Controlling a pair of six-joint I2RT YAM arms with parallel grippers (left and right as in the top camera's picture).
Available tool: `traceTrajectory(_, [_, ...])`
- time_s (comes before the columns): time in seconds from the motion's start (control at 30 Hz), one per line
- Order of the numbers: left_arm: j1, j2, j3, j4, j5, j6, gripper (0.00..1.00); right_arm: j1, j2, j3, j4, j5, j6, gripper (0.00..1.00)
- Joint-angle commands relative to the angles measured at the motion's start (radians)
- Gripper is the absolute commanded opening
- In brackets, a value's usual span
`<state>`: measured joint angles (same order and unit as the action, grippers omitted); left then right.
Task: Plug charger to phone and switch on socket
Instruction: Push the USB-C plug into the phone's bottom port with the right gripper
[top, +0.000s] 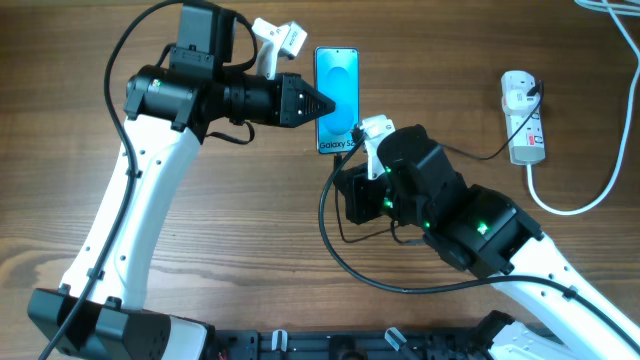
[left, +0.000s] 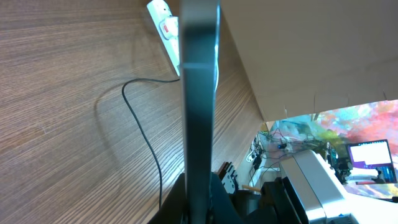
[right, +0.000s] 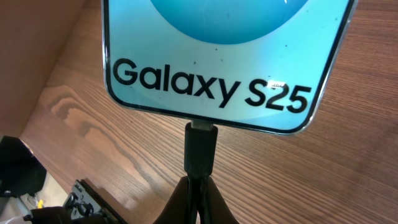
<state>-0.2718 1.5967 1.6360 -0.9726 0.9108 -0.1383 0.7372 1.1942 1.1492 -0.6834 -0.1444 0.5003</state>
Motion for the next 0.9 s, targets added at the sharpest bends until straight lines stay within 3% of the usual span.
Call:
traceTrajectory(0.0, [-0.008,-0.020,0.002,-0.028,0.038,0.027,0.04,-0.011,-0.001,0.070,0.040,0.100,-0.003,0.04])
traceTrajectory(0.53, [-0.008,-0.020,0.002,-0.053,0.035,0.034,0.04,-0.011,-0.001,0.071,0.077,0.126,-0.003,0.05])
traceTrajectory(0.67, [-0.008,-0.020,0.002,-0.054,0.040,0.017,0.04,-0.011,-0.001,0.071,0.084,0.126,-0.004,0.11])
traceTrajectory(0.87, [-0.005,-0.020,0.002,-0.045,-0.007,-0.001,0.04,-0.011,-0.003,0.071,0.041,0.098,0.000,0.29])
